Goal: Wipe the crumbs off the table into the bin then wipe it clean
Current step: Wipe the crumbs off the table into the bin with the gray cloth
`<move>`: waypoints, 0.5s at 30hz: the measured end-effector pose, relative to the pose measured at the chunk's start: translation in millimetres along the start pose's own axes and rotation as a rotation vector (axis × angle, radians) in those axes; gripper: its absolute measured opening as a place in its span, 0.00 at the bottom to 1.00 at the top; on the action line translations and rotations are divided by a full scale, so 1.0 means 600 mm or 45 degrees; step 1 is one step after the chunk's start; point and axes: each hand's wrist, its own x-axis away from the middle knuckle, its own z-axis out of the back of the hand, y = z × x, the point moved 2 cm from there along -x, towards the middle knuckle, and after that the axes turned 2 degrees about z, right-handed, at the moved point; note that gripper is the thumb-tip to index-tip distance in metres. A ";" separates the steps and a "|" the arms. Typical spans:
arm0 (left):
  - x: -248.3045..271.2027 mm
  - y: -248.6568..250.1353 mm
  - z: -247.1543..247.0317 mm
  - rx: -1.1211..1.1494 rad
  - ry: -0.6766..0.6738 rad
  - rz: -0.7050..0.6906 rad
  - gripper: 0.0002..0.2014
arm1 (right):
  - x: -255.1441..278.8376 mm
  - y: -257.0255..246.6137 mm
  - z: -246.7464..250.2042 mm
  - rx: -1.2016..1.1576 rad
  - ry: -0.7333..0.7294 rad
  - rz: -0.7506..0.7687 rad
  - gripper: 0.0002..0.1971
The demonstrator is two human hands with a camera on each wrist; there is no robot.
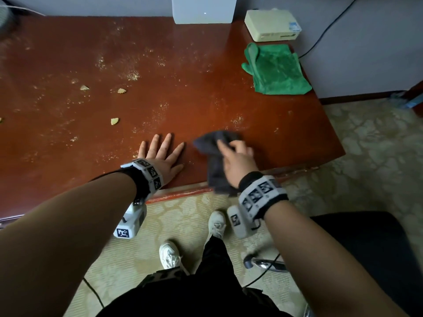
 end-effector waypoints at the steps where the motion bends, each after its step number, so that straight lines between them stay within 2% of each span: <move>1: -0.001 0.000 0.000 0.010 -0.008 0.004 0.29 | -0.008 0.029 0.021 -0.015 0.092 -0.086 0.29; 3: -0.008 0.002 0.005 0.037 -0.014 0.021 0.30 | -0.019 0.109 0.071 -0.027 0.261 -0.378 0.28; 4: -0.012 0.005 0.008 0.048 -0.012 0.038 0.31 | -0.025 0.152 0.092 -0.026 0.283 -0.562 0.27; 6: -0.022 0.014 0.014 0.061 -0.012 0.077 0.32 | -0.035 0.217 0.118 -0.048 0.182 -0.915 0.27; 7: -0.026 0.020 0.018 0.069 -0.014 0.099 0.32 | -0.043 0.232 0.119 -0.050 0.106 -1.035 0.27; 8: -0.031 0.025 0.022 0.076 -0.019 0.117 0.33 | -0.053 0.233 0.115 -0.031 0.051 -1.064 0.27; 9: -0.036 0.030 0.028 0.084 -0.022 0.133 0.33 | -0.063 0.223 0.110 0.006 0.027 -0.995 0.28; 10: -0.042 0.035 0.033 0.090 -0.026 0.147 0.34 | -0.068 0.205 0.100 0.040 0.032 -0.844 0.28; 12: -0.055 0.045 0.046 0.101 -0.038 0.167 0.34 | -0.067 0.154 0.075 0.101 -0.004 -0.408 0.29; 14: -0.066 0.054 0.059 0.119 -0.051 0.184 0.34 | -0.051 0.104 0.054 0.137 -0.138 0.029 0.29; 15: -0.071 0.058 0.064 0.129 -0.053 0.191 0.34 | -0.046 0.093 0.053 0.151 -0.203 0.179 0.28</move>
